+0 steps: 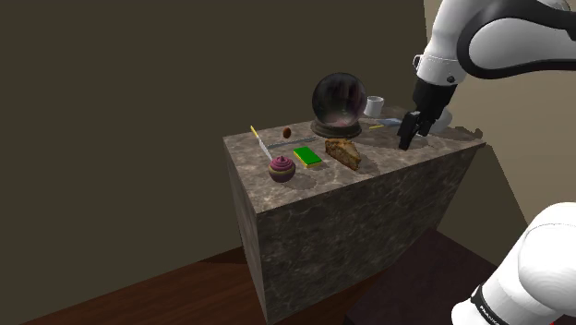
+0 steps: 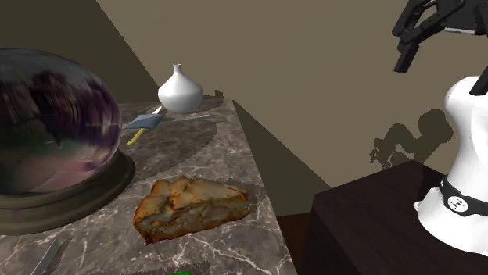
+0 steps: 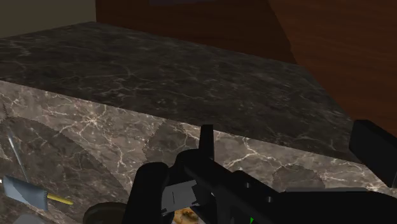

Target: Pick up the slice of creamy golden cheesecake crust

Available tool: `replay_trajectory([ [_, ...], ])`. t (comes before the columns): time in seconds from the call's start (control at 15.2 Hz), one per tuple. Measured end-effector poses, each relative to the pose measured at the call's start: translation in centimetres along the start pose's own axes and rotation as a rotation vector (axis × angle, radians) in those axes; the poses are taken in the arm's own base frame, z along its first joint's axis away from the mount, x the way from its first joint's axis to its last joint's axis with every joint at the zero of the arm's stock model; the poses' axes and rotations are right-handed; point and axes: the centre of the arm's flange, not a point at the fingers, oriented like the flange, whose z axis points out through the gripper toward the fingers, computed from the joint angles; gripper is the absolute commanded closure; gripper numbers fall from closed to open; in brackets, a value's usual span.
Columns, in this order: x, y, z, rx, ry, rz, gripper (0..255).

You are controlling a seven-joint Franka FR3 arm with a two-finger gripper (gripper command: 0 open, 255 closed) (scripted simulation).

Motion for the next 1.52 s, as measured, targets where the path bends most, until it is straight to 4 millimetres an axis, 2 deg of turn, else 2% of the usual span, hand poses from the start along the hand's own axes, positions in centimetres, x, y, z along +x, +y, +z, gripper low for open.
replay_trajectory([
  [0.13, 0.5, 0.3, 0.5, 0.002, 0.001, 0.002, 0],
  [0.33, 2.4, 1.3, 2.6, 0.011, 0.008, 0.016, 0],
  [1.52, 18.7, 10.0, 17.2, 0.072, 0.065, 0.112, 0],
])
